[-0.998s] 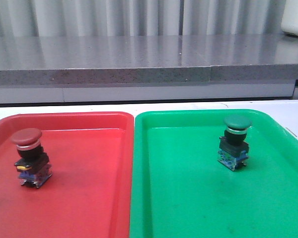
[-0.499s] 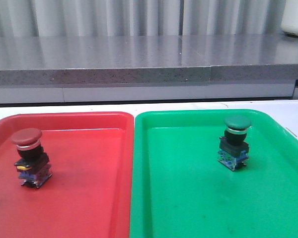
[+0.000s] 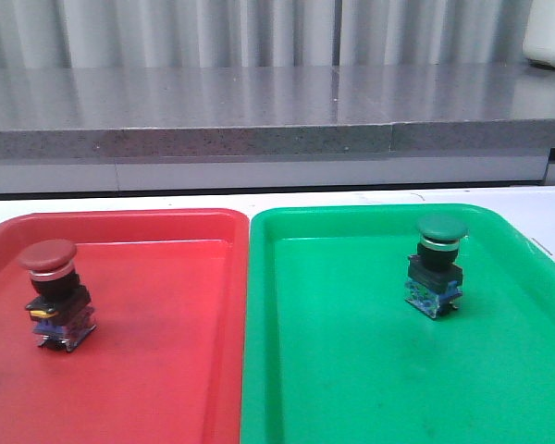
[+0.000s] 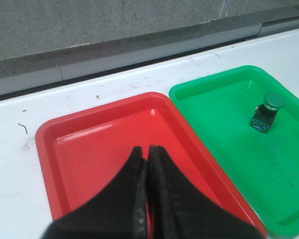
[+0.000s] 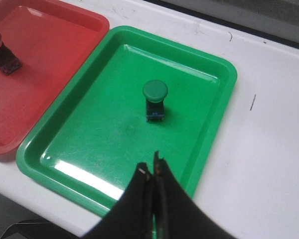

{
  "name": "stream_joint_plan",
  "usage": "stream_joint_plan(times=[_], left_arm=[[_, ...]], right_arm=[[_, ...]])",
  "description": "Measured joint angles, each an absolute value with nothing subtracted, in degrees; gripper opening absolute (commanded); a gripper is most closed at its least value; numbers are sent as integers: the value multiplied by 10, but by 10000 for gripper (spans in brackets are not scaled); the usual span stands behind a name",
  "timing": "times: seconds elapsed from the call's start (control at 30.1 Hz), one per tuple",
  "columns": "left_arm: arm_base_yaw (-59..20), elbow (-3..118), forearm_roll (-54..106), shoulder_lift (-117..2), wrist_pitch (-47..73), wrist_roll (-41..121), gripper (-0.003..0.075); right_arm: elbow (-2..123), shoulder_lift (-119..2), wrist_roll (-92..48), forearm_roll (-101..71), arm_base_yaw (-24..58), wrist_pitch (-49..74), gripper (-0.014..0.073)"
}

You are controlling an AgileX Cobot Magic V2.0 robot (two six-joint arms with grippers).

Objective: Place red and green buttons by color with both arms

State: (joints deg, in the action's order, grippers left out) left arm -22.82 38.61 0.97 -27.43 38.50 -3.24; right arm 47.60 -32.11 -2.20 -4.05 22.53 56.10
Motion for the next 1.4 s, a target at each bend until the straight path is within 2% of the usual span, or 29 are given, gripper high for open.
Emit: stream_joint_plan(times=[0.47, 0.7, 1.4], left_arm=[[-43, 118, -10, -85, 180, -32, -20], [0, -3, 19, -1, 103, -32, -20], [5, -3, 16, 3, 51, -32, -20]], right_arm=[[476, -321, -22, -40, 225, 565, -108], [476, -321, -22, -40, 225, 567, -108], [476, -320, -22, -39, 225, 573, -108]])
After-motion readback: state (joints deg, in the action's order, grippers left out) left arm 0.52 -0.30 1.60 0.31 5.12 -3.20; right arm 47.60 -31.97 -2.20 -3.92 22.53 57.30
